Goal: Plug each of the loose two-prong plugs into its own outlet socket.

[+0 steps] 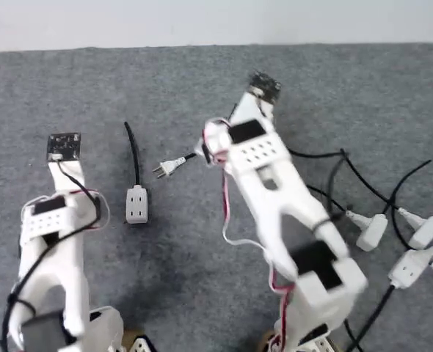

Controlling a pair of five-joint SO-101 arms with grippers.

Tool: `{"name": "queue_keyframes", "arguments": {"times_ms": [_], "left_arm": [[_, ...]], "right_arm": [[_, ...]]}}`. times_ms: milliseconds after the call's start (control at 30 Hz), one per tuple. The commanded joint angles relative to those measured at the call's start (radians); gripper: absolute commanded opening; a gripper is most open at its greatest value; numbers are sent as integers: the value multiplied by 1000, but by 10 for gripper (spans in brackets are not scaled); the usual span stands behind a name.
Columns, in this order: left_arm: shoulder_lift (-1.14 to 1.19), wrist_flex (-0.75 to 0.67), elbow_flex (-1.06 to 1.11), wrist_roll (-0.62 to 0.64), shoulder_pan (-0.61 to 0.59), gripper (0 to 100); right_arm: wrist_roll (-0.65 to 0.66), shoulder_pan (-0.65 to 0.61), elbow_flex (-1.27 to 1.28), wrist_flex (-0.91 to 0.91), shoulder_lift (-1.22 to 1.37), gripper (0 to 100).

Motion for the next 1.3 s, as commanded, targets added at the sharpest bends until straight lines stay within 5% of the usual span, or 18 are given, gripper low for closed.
{"name": "queue_keyframes", "arguments": {"times_ms": [0, 667, 967, 1267], "left_arm": [[52, -21, -91, -8, -18, 16], [69, -11, -102, -8, -44, 16], [71, -12, -102, -8, -44, 16], [75, -12, -102, -8, -41, 16]], "right_arm": [[-55, -54, -264, -13, 130, 255], [-54, -110, -806, -2, 722, 251], [100, -147, -809, 2, 743, 22], [106, -145, -810, 81, 748, 8]]}}
